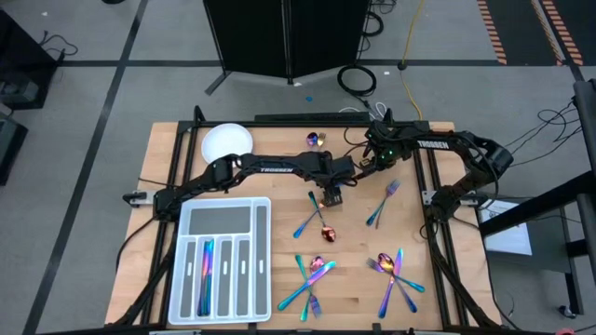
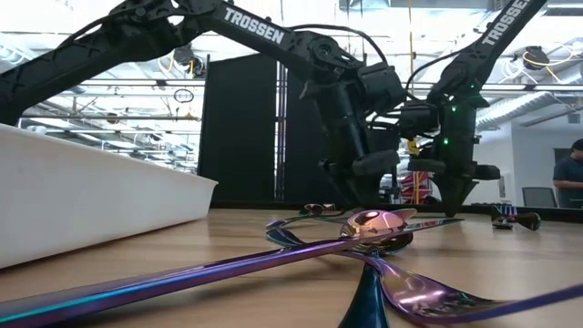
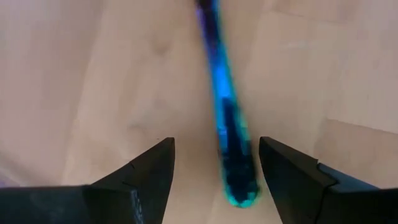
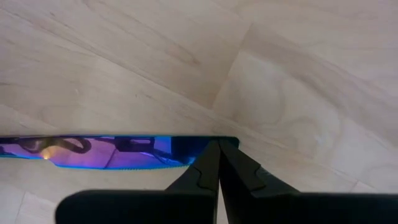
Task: Sort silverware
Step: Put the iridescent blue knife in the silverware tray
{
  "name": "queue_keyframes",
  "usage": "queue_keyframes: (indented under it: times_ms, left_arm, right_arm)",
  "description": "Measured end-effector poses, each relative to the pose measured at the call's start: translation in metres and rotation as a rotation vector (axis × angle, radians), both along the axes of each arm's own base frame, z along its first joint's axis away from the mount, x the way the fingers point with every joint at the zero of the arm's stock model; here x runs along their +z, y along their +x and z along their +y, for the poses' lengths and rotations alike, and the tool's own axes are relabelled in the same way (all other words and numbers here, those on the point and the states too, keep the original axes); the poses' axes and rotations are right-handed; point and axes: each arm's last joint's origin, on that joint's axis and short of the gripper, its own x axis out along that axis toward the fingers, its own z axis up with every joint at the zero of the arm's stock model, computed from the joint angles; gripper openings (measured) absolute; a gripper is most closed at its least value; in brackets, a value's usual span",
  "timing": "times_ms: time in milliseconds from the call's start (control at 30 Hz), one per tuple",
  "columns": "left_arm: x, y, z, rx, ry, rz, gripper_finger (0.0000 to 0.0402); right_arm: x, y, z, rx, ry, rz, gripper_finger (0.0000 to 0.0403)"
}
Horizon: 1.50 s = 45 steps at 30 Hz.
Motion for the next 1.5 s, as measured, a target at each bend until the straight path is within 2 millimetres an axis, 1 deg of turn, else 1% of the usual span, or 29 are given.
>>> queue_keyframes:
  times_ms: [133,333,367,633,767,1067,1200,1300,1500]
  left_arm:
    - [-0.001,-0.003,0.003,0.029,-0.006,0.023,0.0236]
    - [-0.008,-0.007,0.010,0.034,-0.105,0.052,0.0236]
    - [-0.011,-0.006,0.011,0.034,-0.109,0.055,0.0236]
    - [-0.013,-0.007,0.013,0.037,-0.110,0.063,0.0231]
    - [-0.014,-0.007,0.013,0.031,-0.106,0.066,0.0206]
    - [-0.014,-0.006,0.013,0.031,-0.095,0.056,0.0111]
    - [-0.014,-0.006,0.014,0.024,-0.079,0.057,0.0078]
    - [-0.014,-0.006,0.014,0.028,-0.059,0.062,0.0065]
    - [-0.014,-0.006,0.014,0.026,-0.052,0.063,0.0061]
  right_arm:
    - [0.000,0.000,0.000,0.005,-0.001,0.001,0.0000]
    - [0.000,0.000,0.000,0.008,-0.001,0.001,0.0000]
    - [0.000,0.000,0.000,0.008,0.000,0.002,0.0000]
    - [0.000,0.000,0.000,0.014,-0.001,0.003,0.0000]
    - [0.000,0.000,0.000,0.014,-0.001,0.003,0.0000]
    - [0.000,0.000,0.000,0.018,-0.004,0.003,0.0000]
    - [0.000,0.000,0.000,0.022,-0.004,0.004,0.0000]
    - [0.000,0.000,0.000,0.022,-0.004,0.003,0.0000]
    - [0.000,0.000,0.000,0.028,-0.004,0.003,0.0000]
